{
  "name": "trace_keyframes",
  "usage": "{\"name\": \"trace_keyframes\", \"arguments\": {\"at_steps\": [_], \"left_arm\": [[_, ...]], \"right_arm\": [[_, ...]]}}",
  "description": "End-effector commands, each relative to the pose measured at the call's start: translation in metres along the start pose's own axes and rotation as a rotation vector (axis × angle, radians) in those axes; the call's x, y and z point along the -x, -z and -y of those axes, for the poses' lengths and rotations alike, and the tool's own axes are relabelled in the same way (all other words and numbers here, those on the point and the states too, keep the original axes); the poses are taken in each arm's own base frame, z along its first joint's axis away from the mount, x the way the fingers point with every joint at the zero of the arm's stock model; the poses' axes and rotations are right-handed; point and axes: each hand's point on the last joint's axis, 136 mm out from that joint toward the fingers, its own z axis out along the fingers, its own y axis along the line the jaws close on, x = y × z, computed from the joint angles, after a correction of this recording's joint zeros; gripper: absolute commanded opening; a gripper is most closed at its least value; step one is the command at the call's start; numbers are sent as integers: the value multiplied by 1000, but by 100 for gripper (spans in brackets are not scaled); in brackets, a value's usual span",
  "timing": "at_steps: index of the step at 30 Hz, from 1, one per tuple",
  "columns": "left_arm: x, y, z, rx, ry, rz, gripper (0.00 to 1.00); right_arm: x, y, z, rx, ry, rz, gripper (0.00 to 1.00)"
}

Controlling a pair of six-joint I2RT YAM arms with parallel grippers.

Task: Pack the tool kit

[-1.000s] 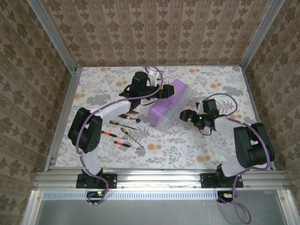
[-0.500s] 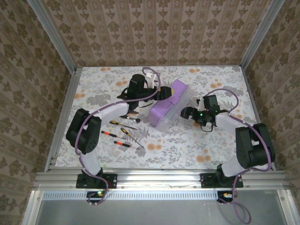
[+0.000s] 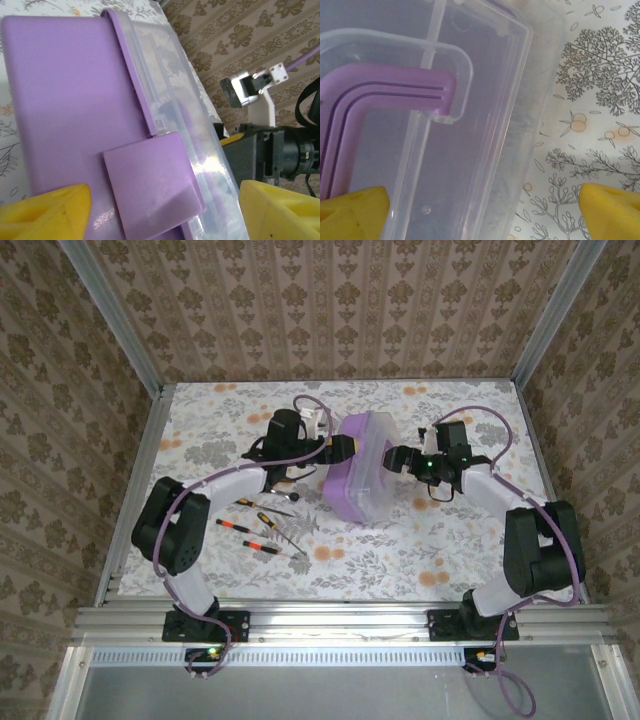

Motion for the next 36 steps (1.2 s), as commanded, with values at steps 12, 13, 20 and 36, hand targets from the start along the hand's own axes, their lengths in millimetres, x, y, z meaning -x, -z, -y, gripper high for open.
{"name": "trace_keyframes", "arguments": {"at_steps": [12, 13, 20, 36], "left_arm": [[-17, 5, 10, 24, 1, -94, 78], [-16, 5, 10, 26, -3, -96, 78], [-14, 3, 14, 37, -22, -113, 78], [-12, 2, 14, 151, -96, -203, 78]], "right_arm": [[10, 4, -4, 43, 15, 29, 100], [11, 8, -1, 29, 8, 34, 100], [16, 18, 18, -16, -12, 44, 100], [13, 12, -5, 229, -45, 69, 98]]}}
